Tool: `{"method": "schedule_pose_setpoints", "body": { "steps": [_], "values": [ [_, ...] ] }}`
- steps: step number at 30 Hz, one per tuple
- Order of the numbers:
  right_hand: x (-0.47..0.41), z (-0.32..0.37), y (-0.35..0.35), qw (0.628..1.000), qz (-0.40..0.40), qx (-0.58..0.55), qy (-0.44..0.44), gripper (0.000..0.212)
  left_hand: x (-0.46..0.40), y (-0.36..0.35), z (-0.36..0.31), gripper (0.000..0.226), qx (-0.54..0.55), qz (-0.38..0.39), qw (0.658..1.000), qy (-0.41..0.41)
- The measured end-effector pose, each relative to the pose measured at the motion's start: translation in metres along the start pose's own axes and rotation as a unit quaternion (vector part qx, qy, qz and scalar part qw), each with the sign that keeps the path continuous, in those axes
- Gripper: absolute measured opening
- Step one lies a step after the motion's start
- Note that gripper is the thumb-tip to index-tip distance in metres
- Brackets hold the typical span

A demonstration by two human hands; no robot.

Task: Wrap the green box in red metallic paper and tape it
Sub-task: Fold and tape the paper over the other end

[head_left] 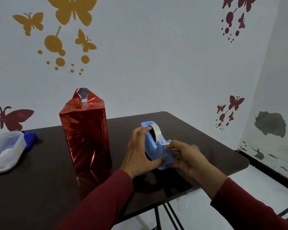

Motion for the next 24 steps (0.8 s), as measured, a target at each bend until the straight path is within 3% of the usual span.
{"method": "schedule_pose_setpoints", "body": {
  "steps": [5,8,10,13,17,19,22,24],
  "values": [
    [-0.004,0.010,0.005,0.995,-0.016,0.096,0.037,0.008,0.000,0.003,-0.004,0.103,0.007,-0.003,1.000,-0.003],
    [0.001,0.009,0.008,0.979,-0.036,0.191,0.066,0.026,0.001,0.003,-0.004,0.103,0.011,-0.001,1.000,-0.012],
    [0.004,0.003,0.013,0.985,0.000,0.159,0.064,0.012,0.001,0.004,-0.004,0.097,0.022,-0.009,1.000,-0.019],
    [0.006,0.003,0.027,0.996,0.006,0.054,0.071,0.024,-0.001,0.013,-0.010,0.080,0.038,-0.057,0.998,-0.011],
    [0.021,0.009,0.035,0.992,0.002,0.019,0.122,0.028,-0.018,0.033,-0.043,0.042,0.015,-0.118,0.992,-0.052],
    [0.028,0.014,0.034,0.990,0.006,0.027,0.138,0.030,-0.031,0.037,-0.065,0.032,0.053,-0.074,0.994,-0.059],
    [0.039,0.021,0.028,0.986,0.019,0.042,0.160,0.036,-0.047,0.033,-0.091,0.025,0.108,0.050,0.993,-0.027],
    [0.046,0.024,0.022,0.983,0.027,0.061,0.173,0.039,-0.054,0.038,-0.100,0.021,0.102,0.071,0.992,-0.025]
  ]
}}
Point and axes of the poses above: each hand's wrist, its own x-axis away from the middle knuckle, its own y-axis out of the back of the hand, z = x × y, the point moved 6 cm from there along -x, towards the middle knuckle, and after that the axes turned 15 degrees about -y, right-handed, at the moved point
